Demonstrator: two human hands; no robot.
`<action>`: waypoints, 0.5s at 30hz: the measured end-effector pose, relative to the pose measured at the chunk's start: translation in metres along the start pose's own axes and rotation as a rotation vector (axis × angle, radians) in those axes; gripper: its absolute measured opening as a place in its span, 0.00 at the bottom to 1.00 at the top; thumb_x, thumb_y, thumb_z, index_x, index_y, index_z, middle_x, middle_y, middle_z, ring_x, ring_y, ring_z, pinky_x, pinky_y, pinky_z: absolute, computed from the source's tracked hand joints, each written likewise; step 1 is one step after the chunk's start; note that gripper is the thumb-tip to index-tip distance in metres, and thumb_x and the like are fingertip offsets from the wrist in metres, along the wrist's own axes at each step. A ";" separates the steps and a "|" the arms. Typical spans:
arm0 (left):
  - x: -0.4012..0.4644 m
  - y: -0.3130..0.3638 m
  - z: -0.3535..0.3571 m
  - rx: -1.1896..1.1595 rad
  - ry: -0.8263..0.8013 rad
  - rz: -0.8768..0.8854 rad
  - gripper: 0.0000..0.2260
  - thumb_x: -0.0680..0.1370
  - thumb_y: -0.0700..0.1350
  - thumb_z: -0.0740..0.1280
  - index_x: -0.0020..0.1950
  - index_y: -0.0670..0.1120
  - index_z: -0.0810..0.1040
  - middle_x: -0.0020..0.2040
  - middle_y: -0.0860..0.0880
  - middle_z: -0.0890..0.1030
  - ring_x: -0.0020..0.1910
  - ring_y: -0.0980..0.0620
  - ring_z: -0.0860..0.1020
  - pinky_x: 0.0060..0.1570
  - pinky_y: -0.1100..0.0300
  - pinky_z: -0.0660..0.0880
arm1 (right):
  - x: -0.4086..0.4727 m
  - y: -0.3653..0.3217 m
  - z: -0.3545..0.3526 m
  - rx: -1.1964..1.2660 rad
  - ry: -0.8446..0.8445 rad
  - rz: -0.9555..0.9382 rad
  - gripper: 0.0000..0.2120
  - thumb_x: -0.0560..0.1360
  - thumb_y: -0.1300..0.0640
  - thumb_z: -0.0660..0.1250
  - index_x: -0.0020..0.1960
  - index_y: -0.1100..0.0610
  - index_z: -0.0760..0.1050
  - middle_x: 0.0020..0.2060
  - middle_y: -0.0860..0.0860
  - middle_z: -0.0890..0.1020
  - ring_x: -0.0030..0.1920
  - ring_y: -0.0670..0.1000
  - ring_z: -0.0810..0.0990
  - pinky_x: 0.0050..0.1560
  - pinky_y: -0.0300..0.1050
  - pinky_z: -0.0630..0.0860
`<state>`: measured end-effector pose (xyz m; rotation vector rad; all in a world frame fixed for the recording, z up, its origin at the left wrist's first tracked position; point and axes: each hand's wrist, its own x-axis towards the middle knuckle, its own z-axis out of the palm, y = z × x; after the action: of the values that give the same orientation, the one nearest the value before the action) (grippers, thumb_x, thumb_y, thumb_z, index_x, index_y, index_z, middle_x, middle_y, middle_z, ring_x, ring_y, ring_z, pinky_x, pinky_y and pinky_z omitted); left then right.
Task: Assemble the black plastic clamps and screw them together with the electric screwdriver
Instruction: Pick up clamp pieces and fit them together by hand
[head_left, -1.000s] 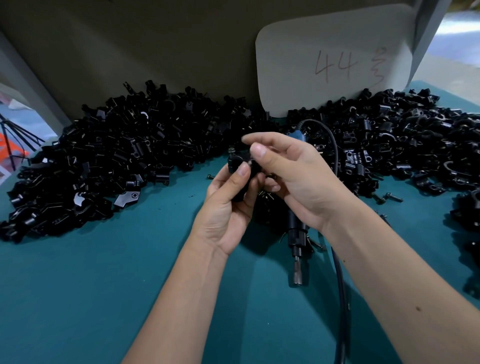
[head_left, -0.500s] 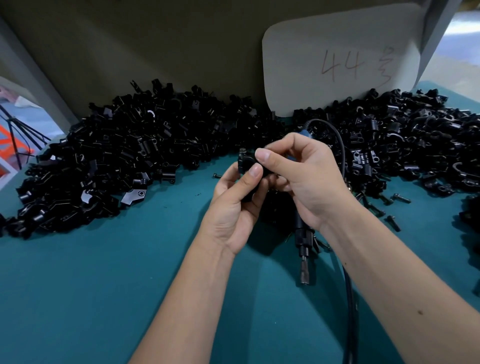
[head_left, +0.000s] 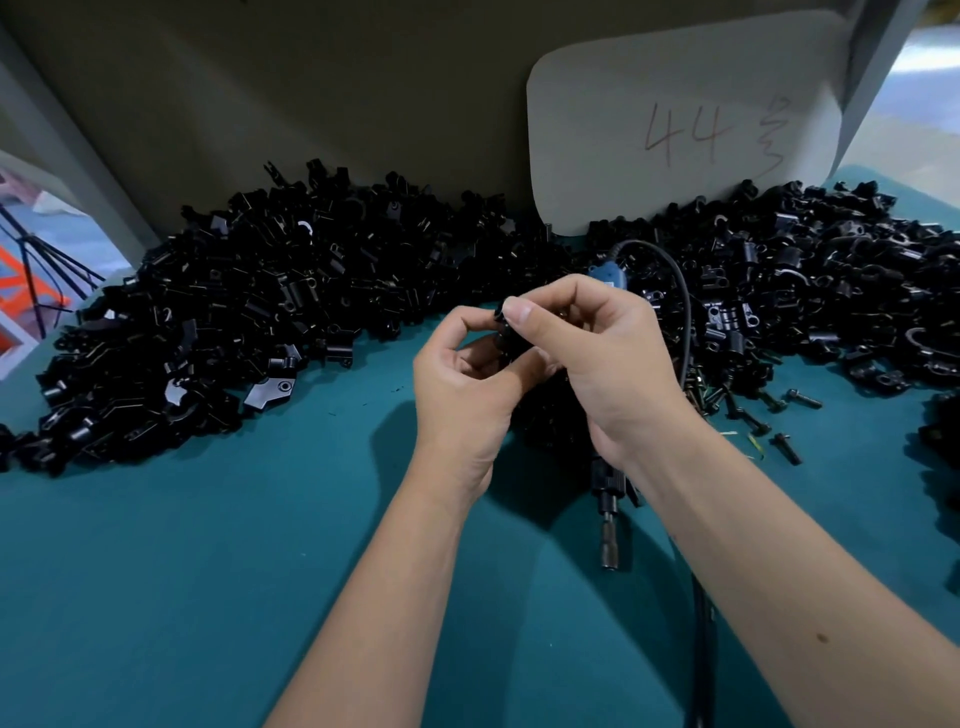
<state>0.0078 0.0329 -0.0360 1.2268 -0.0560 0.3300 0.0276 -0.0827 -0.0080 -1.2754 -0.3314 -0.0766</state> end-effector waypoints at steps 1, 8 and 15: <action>0.000 0.000 0.001 -0.003 0.006 0.005 0.16 0.70 0.32 0.77 0.54 0.36 0.76 0.43 0.39 0.86 0.42 0.45 0.86 0.44 0.57 0.82 | 0.000 0.001 -0.001 0.001 -0.015 -0.015 0.07 0.76 0.66 0.75 0.43 0.56 0.84 0.35 0.44 0.84 0.36 0.39 0.80 0.38 0.32 0.75; -0.004 0.000 0.007 0.097 -0.005 0.017 0.14 0.69 0.35 0.78 0.50 0.40 0.78 0.41 0.41 0.86 0.41 0.47 0.85 0.43 0.54 0.82 | -0.001 0.002 0.004 0.020 0.118 0.001 0.08 0.72 0.62 0.80 0.39 0.57 0.82 0.34 0.49 0.85 0.36 0.44 0.84 0.39 0.35 0.79; -0.002 0.002 0.003 0.037 0.015 -0.013 0.14 0.72 0.28 0.76 0.53 0.37 0.76 0.42 0.43 0.87 0.41 0.48 0.85 0.42 0.58 0.81 | 0.000 0.005 -0.001 -0.012 -0.055 -0.025 0.07 0.79 0.65 0.71 0.51 0.57 0.86 0.47 0.50 0.86 0.49 0.45 0.84 0.49 0.36 0.77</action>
<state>0.0053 0.0300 -0.0331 1.2610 -0.0285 0.3302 0.0290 -0.0824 -0.0132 -1.2867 -0.3950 -0.0653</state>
